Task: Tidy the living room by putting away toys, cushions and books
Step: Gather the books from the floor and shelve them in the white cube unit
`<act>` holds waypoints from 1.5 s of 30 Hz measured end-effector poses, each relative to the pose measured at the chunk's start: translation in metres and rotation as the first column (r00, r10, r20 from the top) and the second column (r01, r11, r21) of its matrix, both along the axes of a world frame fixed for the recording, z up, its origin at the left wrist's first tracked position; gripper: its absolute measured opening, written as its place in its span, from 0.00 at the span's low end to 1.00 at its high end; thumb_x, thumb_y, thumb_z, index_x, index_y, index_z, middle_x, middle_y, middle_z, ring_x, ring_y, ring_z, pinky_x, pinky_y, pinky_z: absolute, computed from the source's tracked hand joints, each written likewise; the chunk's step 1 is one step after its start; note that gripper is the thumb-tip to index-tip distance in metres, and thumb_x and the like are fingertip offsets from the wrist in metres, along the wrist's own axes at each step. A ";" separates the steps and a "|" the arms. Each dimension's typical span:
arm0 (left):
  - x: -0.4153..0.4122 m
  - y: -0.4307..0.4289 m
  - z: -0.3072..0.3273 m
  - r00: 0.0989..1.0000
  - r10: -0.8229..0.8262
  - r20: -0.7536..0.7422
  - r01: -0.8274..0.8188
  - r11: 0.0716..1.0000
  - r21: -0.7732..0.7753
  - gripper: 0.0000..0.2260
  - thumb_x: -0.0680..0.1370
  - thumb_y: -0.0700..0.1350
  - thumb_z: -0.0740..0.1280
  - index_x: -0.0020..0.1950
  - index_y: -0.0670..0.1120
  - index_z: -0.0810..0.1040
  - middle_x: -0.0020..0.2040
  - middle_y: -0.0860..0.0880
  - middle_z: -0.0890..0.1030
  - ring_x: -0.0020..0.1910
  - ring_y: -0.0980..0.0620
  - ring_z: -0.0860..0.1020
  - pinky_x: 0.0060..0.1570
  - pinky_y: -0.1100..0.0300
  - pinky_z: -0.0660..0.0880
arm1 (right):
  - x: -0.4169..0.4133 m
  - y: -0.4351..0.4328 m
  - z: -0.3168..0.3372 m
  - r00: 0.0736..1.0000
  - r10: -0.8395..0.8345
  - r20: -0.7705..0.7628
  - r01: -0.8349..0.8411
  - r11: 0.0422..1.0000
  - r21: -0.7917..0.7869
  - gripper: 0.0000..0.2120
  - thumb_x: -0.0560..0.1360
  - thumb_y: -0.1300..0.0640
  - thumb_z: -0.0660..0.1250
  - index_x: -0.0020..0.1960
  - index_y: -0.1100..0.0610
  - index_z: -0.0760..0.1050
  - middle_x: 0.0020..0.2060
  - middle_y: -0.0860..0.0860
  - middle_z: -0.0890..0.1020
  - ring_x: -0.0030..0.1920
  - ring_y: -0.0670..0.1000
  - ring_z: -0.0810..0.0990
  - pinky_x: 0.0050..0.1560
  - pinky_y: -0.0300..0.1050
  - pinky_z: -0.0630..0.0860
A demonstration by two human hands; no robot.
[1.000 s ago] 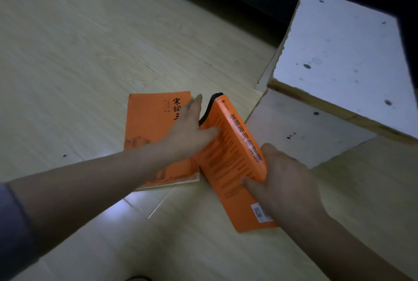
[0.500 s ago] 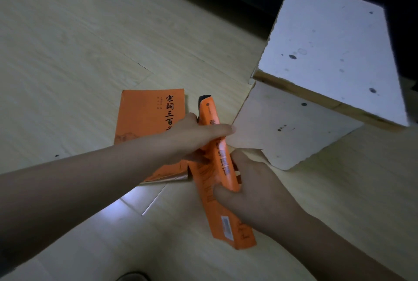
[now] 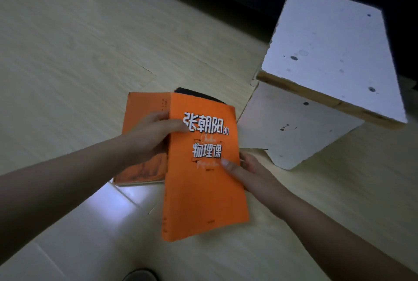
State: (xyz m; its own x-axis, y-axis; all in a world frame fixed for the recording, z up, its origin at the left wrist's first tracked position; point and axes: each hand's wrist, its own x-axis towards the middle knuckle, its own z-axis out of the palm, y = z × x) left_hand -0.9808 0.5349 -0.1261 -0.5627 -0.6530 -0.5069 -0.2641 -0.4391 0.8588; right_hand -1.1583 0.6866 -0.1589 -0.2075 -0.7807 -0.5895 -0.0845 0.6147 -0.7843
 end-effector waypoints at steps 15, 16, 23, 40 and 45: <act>0.065 -0.040 -0.045 0.911 0.360 0.200 -0.371 0.928 0.017 0.12 0.78 0.51 0.65 0.56 0.45 0.77 0.46 0.45 0.84 0.41 0.47 0.83 0.41 0.54 0.79 | 0.071 -0.080 0.003 0.997 -0.024 -0.068 0.011 0.984 -0.180 0.09 0.78 0.54 0.65 0.56 0.49 0.67 0.47 0.43 0.78 0.44 0.42 0.78 0.43 0.33 0.76; 0.065 -0.043 -0.048 0.897 0.401 0.187 -0.411 0.912 0.013 0.11 0.79 0.51 0.64 0.55 0.45 0.77 0.46 0.45 0.84 0.41 0.48 0.82 0.41 0.55 0.78 | 0.068 -0.088 0.004 0.994 0.007 -0.105 -0.028 0.978 -0.206 0.10 0.78 0.55 0.65 0.57 0.50 0.67 0.45 0.41 0.76 0.42 0.38 0.76 0.38 0.27 0.72; 0.063 -0.090 -0.052 0.847 0.462 0.264 -0.323 0.841 -0.435 0.18 0.77 0.54 0.65 0.60 0.43 0.75 0.53 0.47 0.81 0.51 0.46 0.80 0.54 0.55 0.74 | 0.067 -0.136 0.000 0.982 -0.031 -0.186 -0.012 0.974 -0.227 0.13 0.79 0.55 0.63 0.63 0.55 0.69 0.51 0.48 0.77 0.48 0.48 0.77 0.41 0.35 0.72; 0.066 -0.076 -0.066 0.805 0.416 0.422 -0.438 0.898 -0.050 0.24 0.69 0.52 0.71 0.59 0.40 0.74 0.55 0.39 0.79 0.52 0.41 0.78 0.55 0.43 0.75 | 0.078 -0.130 -0.035 0.968 0.063 -0.241 -0.066 0.998 -0.001 0.23 0.71 0.40 0.68 0.62 0.48 0.70 0.62 0.52 0.75 0.57 0.53 0.76 0.60 0.51 0.74; 0.072 -0.083 -0.061 0.850 0.344 0.399 -0.438 0.882 0.174 0.14 0.76 0.50 0.67 0.55 0.42 0.71 0.43 0.45 0.75 0.40 0.47 0.74 0.48 0.49 0.70 | 0.073 -0.131 -0.038 0.995 -0.090 -0.050 0.091 0.996 0.014 0.17 0.73 0.52 0.70 0.57 0.51 0.67 0.48 0.45 0.77 0.47 0.48 0.77 0.50 0.43 0.75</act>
State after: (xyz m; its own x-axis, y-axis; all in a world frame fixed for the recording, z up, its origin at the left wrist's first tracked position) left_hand -0.9092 0.4514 -0.1873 -0.0439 -0.6056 -0.7945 -0.2828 -0.7552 0.5913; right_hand -1.0855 0.5555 -0.1968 -0.3064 -0.7478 -0.5890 -0.0663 0.6340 -0.7705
